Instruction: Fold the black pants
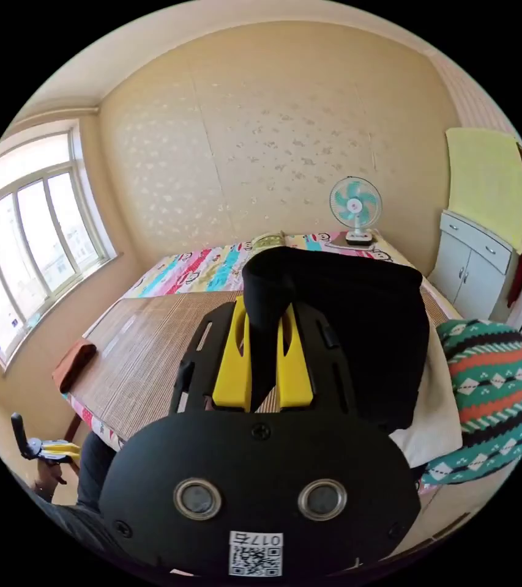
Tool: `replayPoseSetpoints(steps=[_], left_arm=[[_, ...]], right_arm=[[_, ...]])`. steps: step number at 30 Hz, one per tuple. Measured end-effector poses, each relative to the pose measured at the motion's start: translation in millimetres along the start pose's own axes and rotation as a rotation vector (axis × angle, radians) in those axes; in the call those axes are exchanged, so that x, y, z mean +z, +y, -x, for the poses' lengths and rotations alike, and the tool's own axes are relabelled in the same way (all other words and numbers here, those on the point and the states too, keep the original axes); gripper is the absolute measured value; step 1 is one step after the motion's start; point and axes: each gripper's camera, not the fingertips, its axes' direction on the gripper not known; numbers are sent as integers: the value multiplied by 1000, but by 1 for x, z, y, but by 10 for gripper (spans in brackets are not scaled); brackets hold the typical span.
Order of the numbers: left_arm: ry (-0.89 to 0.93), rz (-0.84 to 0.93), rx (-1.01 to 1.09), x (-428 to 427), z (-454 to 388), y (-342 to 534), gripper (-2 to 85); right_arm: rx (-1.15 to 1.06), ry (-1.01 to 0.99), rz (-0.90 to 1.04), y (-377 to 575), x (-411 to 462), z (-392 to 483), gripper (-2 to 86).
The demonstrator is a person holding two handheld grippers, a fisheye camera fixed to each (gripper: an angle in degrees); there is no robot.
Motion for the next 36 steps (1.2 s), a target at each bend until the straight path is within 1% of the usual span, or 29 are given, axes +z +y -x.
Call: replayPoseSetpoints(steps=[1, 3, 4, 6, 7, 8, 9, 12, 14, 15, 16, 18, 19, 20, 21, 23, 25, 27, 28, 30, 32, 33, 36], left_arm=[[-6, 10, -23, 1, 5, 3, 77], [12, 11, -68, 2, 15, 7, 77], [33, 4, -101, 2, 21, 9, 77], [61, -6, -139, 1, 30, 11, 77], [69, -8, -150, 1, 33, 11, 77], [70, -7, -152, 1, 34, 10, 77], [69, -1, -150, 2, 36, 9, 76], [54, 12, -129, 2, 38, 3, 76], [46, 10, -121, 1, 41, 1, 76], [44, 6, -120, 1, 43, 0, 76], [47, 4, -121, 1, 45, 0, 76], [61, 7, -121, 4, 48, -1, 76], [73, 12, -119, 6, 50, -2, 76], [80, 14, -118, 8, 50, -2, 76], [94, 18, -113, 11, 50, -3, 76], [117, 23, -101, 15, 48, -5, 76], [134, 35, -80, 18, 42, -9, 77], [142, 32, -66, 14, 36, -12, 77], [145, 19, -56, 9, 32, -12, 77], [135, -3, -44, -3, 27, -10, 77], [119, -20, -37, -14, 26, -4, 77], [106, -27, -38, -21, 27, 1, 78], [74, -27, -63, -31, 36, 17, 78]], right_arm=[[-45, -27, 14, 4, 8, 18, 66], [-177, -180, 106, 32, 43, 82, 69], [-198, -228, 137, 41, 52, 95, 70], [-240, -464, 286, 81, 93, 134, 73], [-252, -525, 331, 92, 104, 141, 74], [-270, -639, 404, 114, 123, 151, 77], [-246, -752, 428, 132, 134, 152, 80], [-109, -862, 476, 155, 148, 123, 95], [-10, -819, 433, 159, 144, 86, 110], [73, -738, 391, 160, 140, 54, 109], [110, -686, 372, 161, 138, 38, 108], [258, -460, 322, 164, 136, -27, 95], [300, -395, 319, 165, 138, -42, 94], [402, -284, 329, 166, 148, -73, 96], [472, -240, 331, 165, 161, -96, 100], [505, -211, 322, 160, 185, -119, 108], [553, -114, 346, 153, 213, -134, 101], [737, 47, 386, 148, 238, -162, 93], [770, 54, 377, 148, 242, -168, 93], [847, -64, 313, 152, 259, -194, 91], [916, -150, 271, 162, 268, -213, 89], [943, -163, 250, 170, 271, -223, 84], [910, -200, 227, 171, 270, -232, 62]])
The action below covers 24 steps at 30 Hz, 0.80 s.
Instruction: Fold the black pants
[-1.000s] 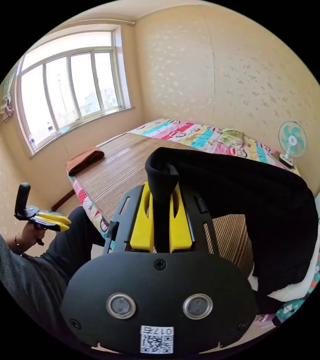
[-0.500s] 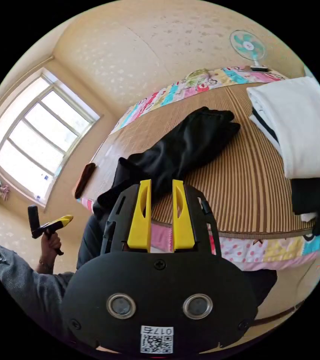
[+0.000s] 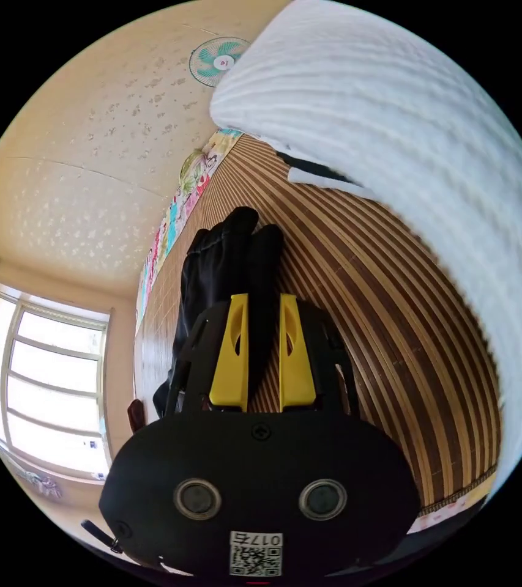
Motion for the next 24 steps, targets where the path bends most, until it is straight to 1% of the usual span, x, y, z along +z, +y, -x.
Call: replayPoseSetpoints(steps=[1, 2, 3, 4, 5, 6, 7, 9, 11, 12, 13, 14, 16, 17, 18, 19, 20, 21, 22, 24], left_arm=[[-6, 4, -12, -2, 5, 5, 78], [-6, 7, -17, -2, 8, 7, 78], [1, 12, -27, -1, 13, 10, 79], [19, 9, -36, 0, 19, 9, 79], [33, 6, -37, 1, 21, 7, 80], [67, 3, -32, 5, 24, -2, 81], [95, 3, -11, 9, 24, -16, 82], [116, -10, 36, 13, 22, -44, 88], [124, -103, 78, 9, 19, -70, 108], [146, -218, 97, 3, 19, -82, 134], [185, -283, 96, 2, 21, -93, 152], [200, -288, 81, 3, 23, -99, 156], [201, -244, -23, 13, 34, -118, 173], [220, -233, -32, 15, 37, -120, 169], [307, -215, -22, 17, 40, -119, 160], [373, -209, -8, 15, 41, -115, 101], [367, -213, -9, 10, 41, -112, 72], [304, -231, -3, -5, 40, -105, 52], [234, -267, 21, -26, 38, -98, 41], [203, -331, 47, -66, 39, -90, 39]], right_arm=[[-23, -21, 10, -1, -1, 2, 55], [-99, -105, 38, -1, -6, 7, 46], [-175, -263, 67, -1, -16, 13, 39], [-204, -342, 75, 0, -22, 17, 37], [-263, -475, 92, 6, -36, 29, 33], [-340, -564, 104, 17, -53, 49, 31], [-376, -601, 113, 24, -61, 60, 29], [-477, -790, 210, 59, -83, 103, 27], [-562, -922, 320, 89, -98, 132, 26], [-612, -972, 360, 107, -112, 147, 25], [-636, -981, 374, 116, -120, 154, 25], [-689, -975, 384, 129, -137, 164, 24], [-733, -952, 368, 139, -165, 168, 23], [-741, -934, 348, 139, -182, 166, 22], [-743, -894, 326, 138, -199, 163, 22], [-742, -871, 310, 136, -209, 161, 21], [-736, -822, 266, 131, -229, 156, 21], [-740, -779, 229, 126, -250, 153, 20], [-742, -767, 212, 124, -261, 152, 20], [-728, -754, 122, 115, -306, 154, 19]])
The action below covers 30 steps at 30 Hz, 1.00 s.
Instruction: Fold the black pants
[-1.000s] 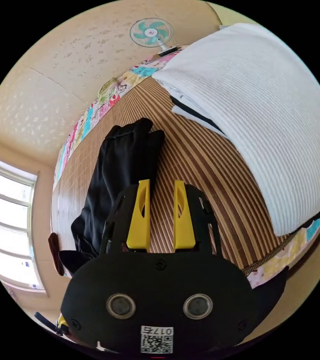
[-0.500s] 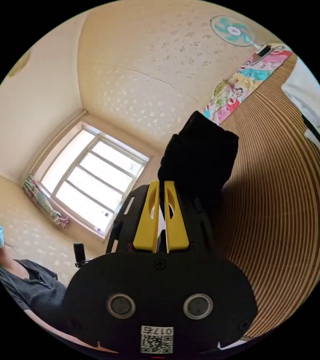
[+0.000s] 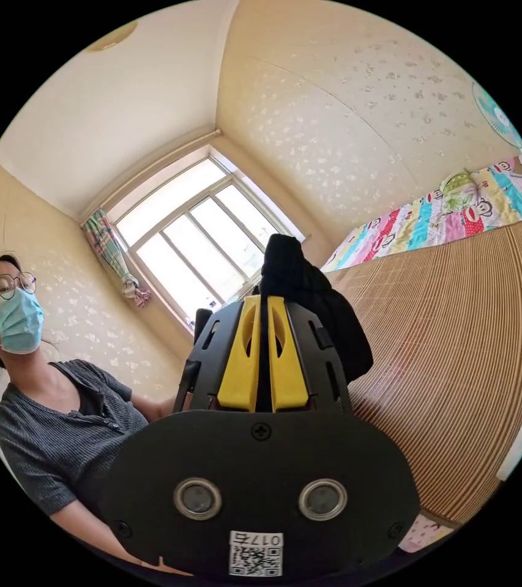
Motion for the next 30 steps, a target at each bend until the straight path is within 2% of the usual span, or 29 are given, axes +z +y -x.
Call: replayPoseSetpoints(steps=[5, 7, 10, 15, 17, 20, 24, 26, 28, 30], left_arm=[[36, -290, 168, -126, -49, -46, 36], [-23, -411, 298, -183, -102, -79, 35], [14, -522, 460, -232, -163, -122, 36], [38, -653, 599, -272, -225, -158, 36], [20, -682, 640, -275, -236, -155, 37], [-37, -705, 654, -261, -234, -142, 37], [-106, -655, 578, -204, -201, -157, 37], [-161, -587, 521, -166, -184, -185, 37], [-269, -489, 476, -104, -163, -251, 37], [-403, -368, 467, -46, -142, -318, 40]], right_arm=[[-267, 81, -163, -48, -49, 120, 18], [-382, 127, -243, -69, -65, 176, 19], [-538, 178, -350, -105, -85, 256, 20], [-767, 388, -439, -134, -85, 366, 23], [-805, 468, -453, -131, -78, 383, 24], [-816, 590, -425, -134, -57, 379, 25], [-680, 689, -354, -182, -10, 315, 24], [-611, 781, -348, -219, 22, 279, 24], [-553, 901, -331, -273, 63, 241, 23], [-480, 1090, -207, -351, 134, 171, 20]])
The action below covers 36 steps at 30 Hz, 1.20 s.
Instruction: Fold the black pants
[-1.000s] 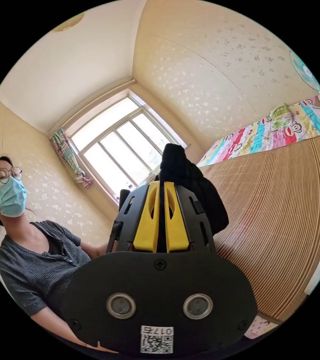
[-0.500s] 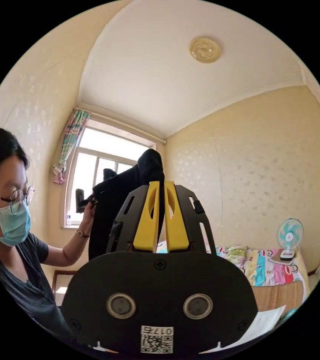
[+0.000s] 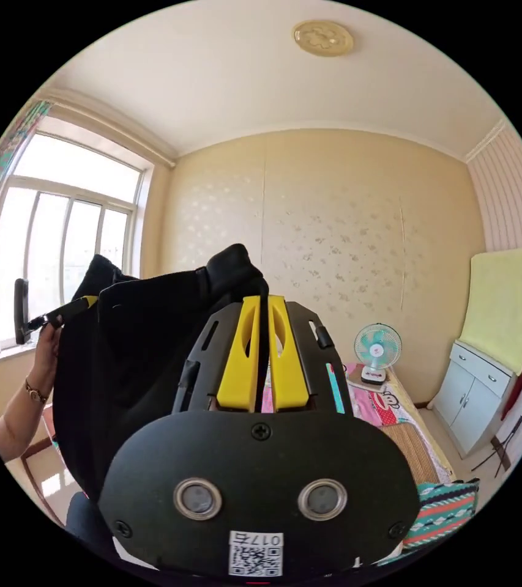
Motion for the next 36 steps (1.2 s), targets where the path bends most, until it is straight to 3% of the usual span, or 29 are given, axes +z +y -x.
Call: replayPoseSetpoints(steps=[3, 5, 7, 12, 16, 19, 23, 26, 29, 30, 31, 36], left_arm=[[-181, 298, -27, 125, 43, 1, 61], [-217, 428, -110, 167, 68, 40, 51], [-118, 490, -78, 190, 83, 118, 28], [61, 783, -168, 192, 101, 329, 47], [254, 919, -441, 141, 92, 483, 64], [243, 919, -580, 103, 72, 542, 69], [224, 837, -655, 85, 44, 558, 78], [145, 766, -533, 96, 17, 533, 75], [62, 824, -368, 140, -13, 514, 62], [30, 901, -316, 167, -24, 517, 43], [-18, 1010, -270, 196, -34, 524, 24], [-177, 1027, -90, 274, -56, 500, -8]], right_arm=[[-85, 166, 398, 18, 134, 16, 13], [-110, 153, 445, 61, 165, 25, 9], [-154, 44, 465, 118, 180, 36, 6], [-68, -422, 838, 357, 198, 59, 8], [90, -525, 957, 473, 161, 67, 17], [268, -615, 936, 518, 127, 75, 30], [267, -524, 924, 527, 116, 100, 54], [188, -313, 862, 513, 124, 102, 65], [137, -168, 920, 528, 164, 100, 56], [125, -167, 1006, 544, 189, 100, 46], [124, -190, 976, 545, 192, 99, 41], [179, -272, 972, 532, 246, 93, 13]])
